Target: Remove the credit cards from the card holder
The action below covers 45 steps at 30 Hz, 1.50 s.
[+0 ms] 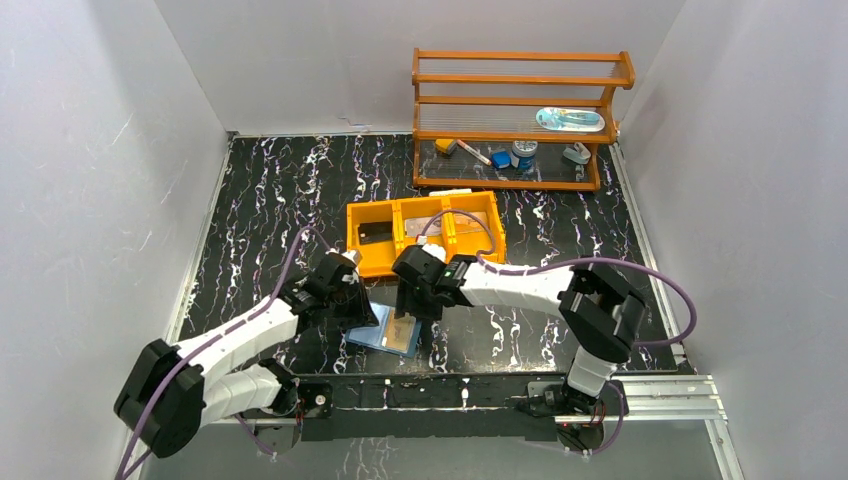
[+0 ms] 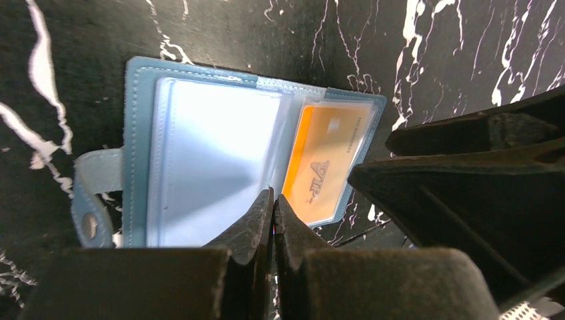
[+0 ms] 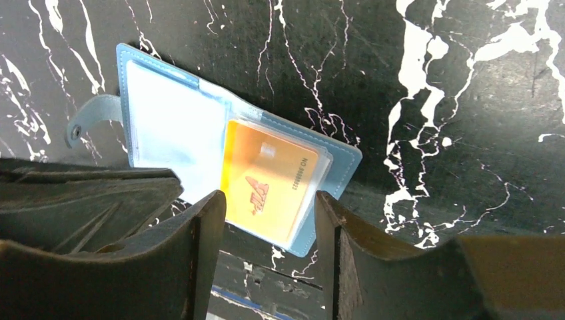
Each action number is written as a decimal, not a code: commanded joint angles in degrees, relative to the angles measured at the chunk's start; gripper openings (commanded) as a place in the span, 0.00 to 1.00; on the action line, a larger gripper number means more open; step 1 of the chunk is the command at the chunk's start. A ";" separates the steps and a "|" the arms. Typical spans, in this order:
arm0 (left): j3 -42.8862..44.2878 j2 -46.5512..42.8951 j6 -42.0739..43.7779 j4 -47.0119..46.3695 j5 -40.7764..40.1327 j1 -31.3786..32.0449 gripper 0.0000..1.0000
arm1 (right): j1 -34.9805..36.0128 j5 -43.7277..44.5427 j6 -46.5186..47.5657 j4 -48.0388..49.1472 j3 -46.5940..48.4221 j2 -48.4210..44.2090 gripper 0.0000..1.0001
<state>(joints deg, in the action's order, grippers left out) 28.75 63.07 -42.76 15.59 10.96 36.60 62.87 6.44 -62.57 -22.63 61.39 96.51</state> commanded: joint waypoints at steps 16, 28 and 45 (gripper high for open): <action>0.20 -3.88 -5.45 9.52 -14.07 -0.29 0.21 | 4.74 9.69 -4.59 -9.83 10.11 9.52 0.80; -5.15 -5.10 -6.81 7.06 -10.23 -0.39 0.20 | 6.50 12.76 -3.52 -15.51 14.23 14.56 0.72; -3.73 -8.34 -6.54 7.27 -8.46 -0.39 0.21 | 6.83 11.34 -1.62 -12.76 14.06 14.40 0.39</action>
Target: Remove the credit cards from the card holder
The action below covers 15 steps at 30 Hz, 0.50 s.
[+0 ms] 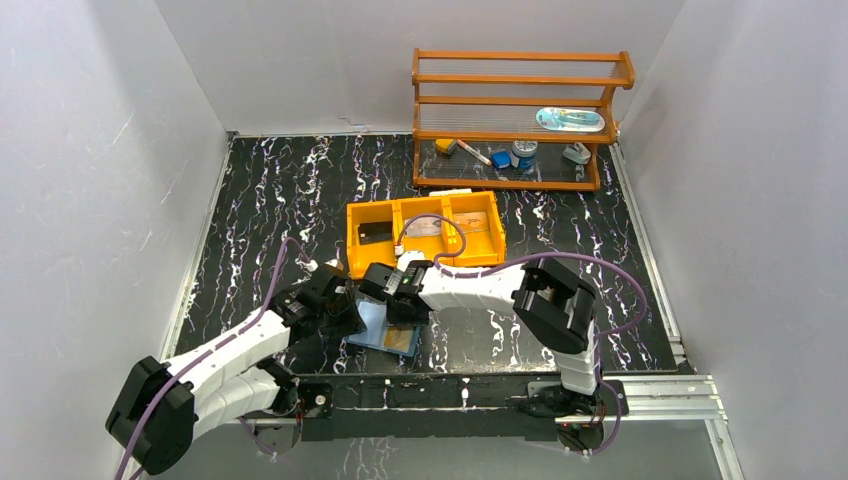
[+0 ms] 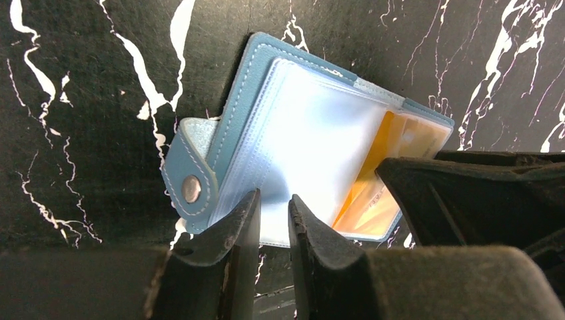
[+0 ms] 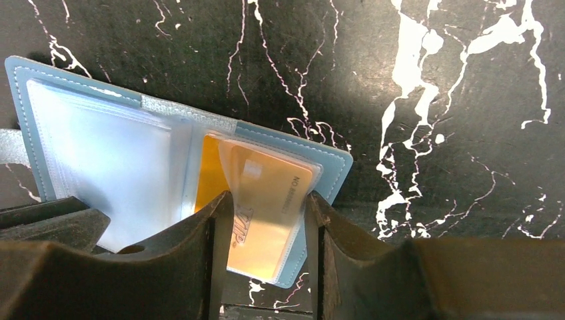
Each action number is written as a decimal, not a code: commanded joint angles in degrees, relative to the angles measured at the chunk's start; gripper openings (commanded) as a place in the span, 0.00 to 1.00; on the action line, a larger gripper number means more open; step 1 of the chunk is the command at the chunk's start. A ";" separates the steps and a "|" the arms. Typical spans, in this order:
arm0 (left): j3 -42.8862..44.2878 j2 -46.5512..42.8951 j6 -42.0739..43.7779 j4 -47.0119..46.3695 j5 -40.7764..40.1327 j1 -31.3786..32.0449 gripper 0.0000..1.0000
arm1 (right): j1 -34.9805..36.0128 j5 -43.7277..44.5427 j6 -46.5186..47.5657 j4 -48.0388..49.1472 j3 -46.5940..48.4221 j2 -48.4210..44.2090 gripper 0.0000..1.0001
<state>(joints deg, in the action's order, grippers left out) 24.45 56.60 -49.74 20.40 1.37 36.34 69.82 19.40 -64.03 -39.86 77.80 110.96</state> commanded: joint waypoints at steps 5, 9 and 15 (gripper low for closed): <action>3.05 -4.25 2.16 4.08 2.02 -0.13 0.33 | -1.64 -5.33 0.33 9.93 -6.49 -2.55 0.36; 4.99 -6.83 4.16 2.81 5.06 -0.12 0.48 | -3.49 -10.67 0.66 20.25 -13.39 -5.71 0.35; 5.22 -4.68 6.87 -3.89 14.74 -0.12 0.56 | -5.91 -17.16 0.39 32.33 -21.81 -8.22 0.35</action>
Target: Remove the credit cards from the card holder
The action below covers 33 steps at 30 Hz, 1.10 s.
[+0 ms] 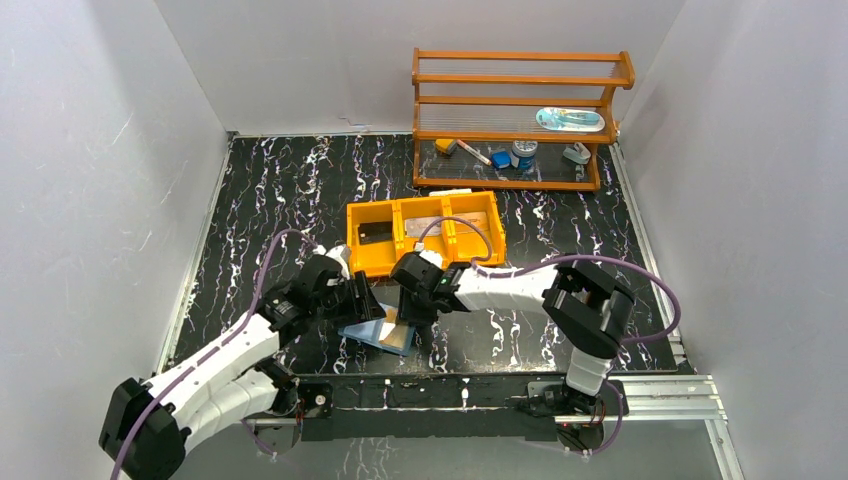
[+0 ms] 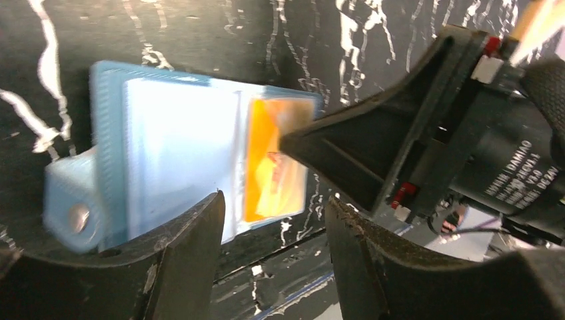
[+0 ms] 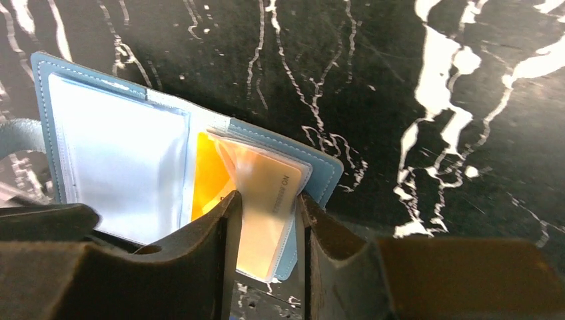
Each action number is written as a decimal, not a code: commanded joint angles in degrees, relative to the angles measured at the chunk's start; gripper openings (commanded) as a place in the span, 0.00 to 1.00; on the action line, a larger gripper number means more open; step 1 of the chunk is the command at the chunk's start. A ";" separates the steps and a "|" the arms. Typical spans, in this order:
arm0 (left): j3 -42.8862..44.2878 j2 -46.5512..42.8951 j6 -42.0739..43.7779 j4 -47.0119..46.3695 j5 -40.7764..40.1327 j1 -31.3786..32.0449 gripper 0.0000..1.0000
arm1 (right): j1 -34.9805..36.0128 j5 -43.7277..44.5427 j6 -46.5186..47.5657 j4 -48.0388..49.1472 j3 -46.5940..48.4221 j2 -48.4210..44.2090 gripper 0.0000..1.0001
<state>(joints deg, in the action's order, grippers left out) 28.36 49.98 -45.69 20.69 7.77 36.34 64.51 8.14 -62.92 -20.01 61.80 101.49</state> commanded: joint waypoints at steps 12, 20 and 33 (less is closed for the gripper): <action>-0.04 12.35 0.36 -2.32 6.02 -0.19 0.54 | -1.23 -7.27 -1.49 20.69 -11.25 -0.90 0.35; -0.90 9.31 -0.71 0.64 -0.57 -0.22 0.46 | -0.91 -5.83 0.67 14.81 -7.10 0.63 0.34; 2.27 2.91 0.65 8.76 -11.01 -0.21 0.52 | -0.62 -2.64 4.22 5.31 -1.29 1.69 0.54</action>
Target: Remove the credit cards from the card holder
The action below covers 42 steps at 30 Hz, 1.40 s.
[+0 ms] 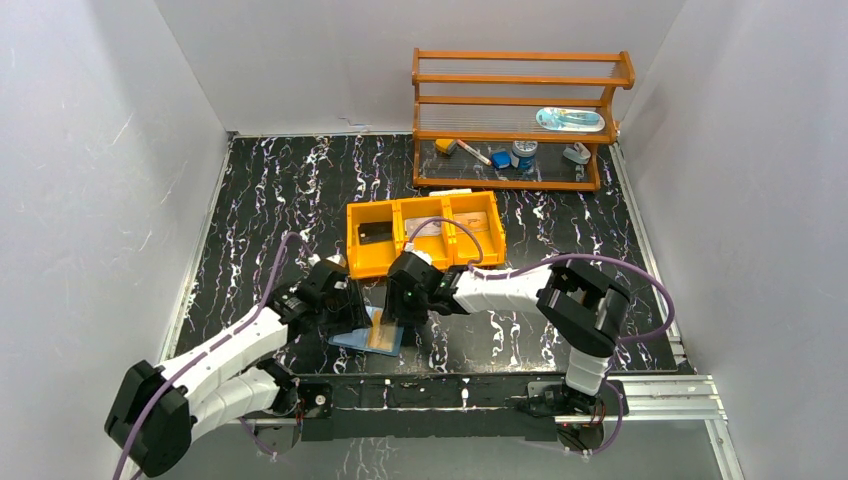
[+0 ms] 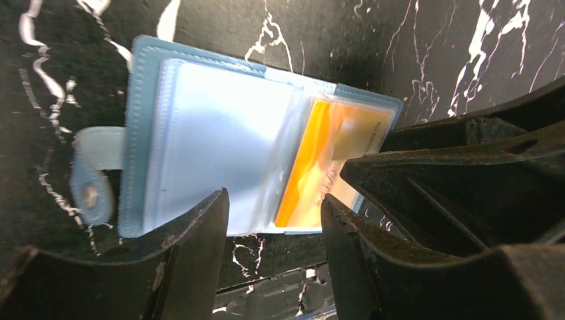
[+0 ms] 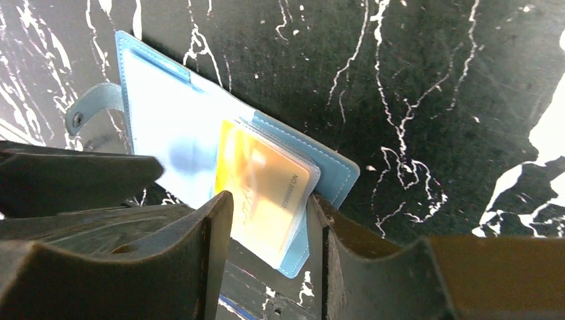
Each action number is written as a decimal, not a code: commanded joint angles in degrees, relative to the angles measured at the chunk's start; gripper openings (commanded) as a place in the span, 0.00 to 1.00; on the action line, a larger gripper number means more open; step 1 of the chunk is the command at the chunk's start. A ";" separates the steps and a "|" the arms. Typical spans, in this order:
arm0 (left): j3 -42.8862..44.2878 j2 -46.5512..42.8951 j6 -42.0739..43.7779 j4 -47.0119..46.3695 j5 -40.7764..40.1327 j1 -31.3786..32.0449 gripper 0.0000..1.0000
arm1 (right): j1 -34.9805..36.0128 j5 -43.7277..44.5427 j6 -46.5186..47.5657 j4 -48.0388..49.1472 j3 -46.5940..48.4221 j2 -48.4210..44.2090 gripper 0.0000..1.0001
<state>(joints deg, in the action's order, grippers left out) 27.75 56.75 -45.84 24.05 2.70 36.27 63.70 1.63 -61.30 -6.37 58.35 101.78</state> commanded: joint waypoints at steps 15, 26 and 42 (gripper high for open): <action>-3.28 2.61 -1.36 -2.56 2.08 -0.15 0.39 | 0.10 2.58 2.76 -8.19 2.50 -1.66 0.49; -4.51 0.18 -2.25 -3.15 3.01 -0.15 0.33 | 0.36 3.15 1.13 -10.55 2.88 2.14 0.35; 0.23 -0.10 -0.06 -2.58 5.38 -0.15 0.35 | -2.11 -5.48 2.59 5.75 -5.53 -0.81 0.05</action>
<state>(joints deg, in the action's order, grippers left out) 25.65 56.75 -46.94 20.38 6.00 36.16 62.59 -0.47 -58.28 -7.25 56.38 101.34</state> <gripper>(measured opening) 0.332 0.067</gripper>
